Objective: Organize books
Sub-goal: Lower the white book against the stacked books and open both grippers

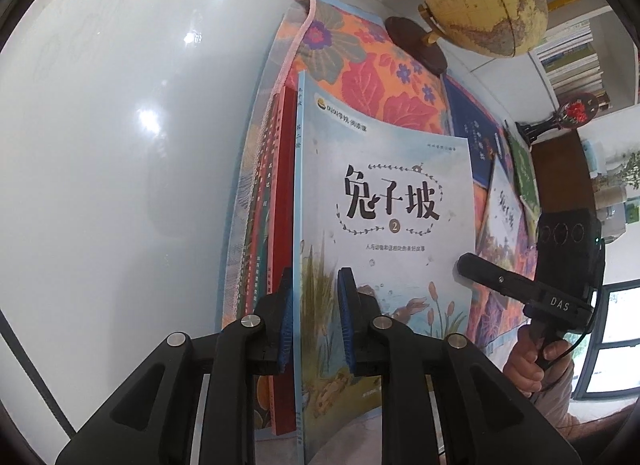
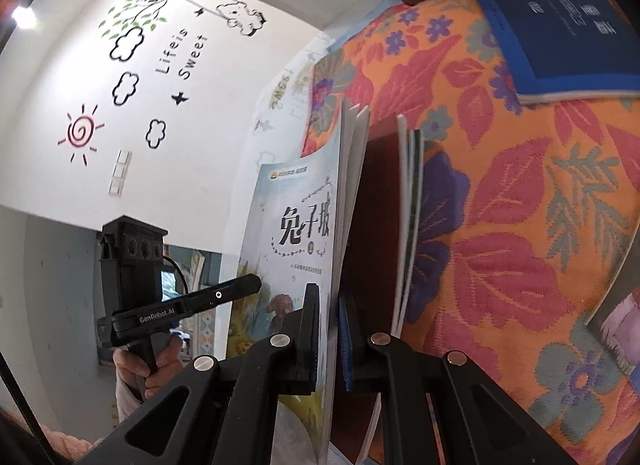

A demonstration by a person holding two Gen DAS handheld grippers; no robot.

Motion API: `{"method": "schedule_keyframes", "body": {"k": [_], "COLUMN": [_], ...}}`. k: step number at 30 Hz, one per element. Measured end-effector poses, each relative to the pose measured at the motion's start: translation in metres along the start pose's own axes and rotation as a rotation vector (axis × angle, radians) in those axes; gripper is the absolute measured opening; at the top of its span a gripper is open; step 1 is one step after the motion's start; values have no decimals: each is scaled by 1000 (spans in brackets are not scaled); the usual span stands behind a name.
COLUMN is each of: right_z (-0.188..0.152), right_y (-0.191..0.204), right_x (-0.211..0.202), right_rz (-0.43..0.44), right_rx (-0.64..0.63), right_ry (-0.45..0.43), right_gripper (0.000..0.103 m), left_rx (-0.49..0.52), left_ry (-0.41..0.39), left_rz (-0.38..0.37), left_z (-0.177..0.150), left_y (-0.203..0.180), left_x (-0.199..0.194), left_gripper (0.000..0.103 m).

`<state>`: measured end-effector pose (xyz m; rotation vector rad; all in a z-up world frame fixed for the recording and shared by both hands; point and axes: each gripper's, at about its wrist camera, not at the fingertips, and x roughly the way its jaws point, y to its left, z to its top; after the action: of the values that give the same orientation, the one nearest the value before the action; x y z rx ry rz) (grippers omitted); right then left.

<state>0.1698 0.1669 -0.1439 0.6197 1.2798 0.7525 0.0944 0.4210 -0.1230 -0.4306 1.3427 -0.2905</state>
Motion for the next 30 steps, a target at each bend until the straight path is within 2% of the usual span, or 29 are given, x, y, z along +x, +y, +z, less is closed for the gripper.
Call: {"method": "schedule_keyframes", "body": {"k": [4,15,20,23,26,30], "right_z": [0,-8,-7,-8,-8,-10], "right_y": [-9,-23,-20,-22,-17,0], "right_x": [1,-3,-17,-23,-16,-4], "right_rz": [-52,-2,-53,-59,-49,-99], "right_rx": [28,104,87,102,93,37], "right_ry": [2,-23,-37,-55,-39,-25], "right_gripper": [10,13,19,42,47,48], "left_rx": [12,33,-4,-50,-55,-75], "left_ry": [3,13,6,0,-23,-43], "left_rz": [13,104,152,177,218,261], "left_z": [2,4,7,11,13,17], "left_y": [-3,-12,-10,-6,-11,-18], "left_x": [2,3,1,-2,-6,-8], "left_gripper": [16,20,20,20,20,20]}}
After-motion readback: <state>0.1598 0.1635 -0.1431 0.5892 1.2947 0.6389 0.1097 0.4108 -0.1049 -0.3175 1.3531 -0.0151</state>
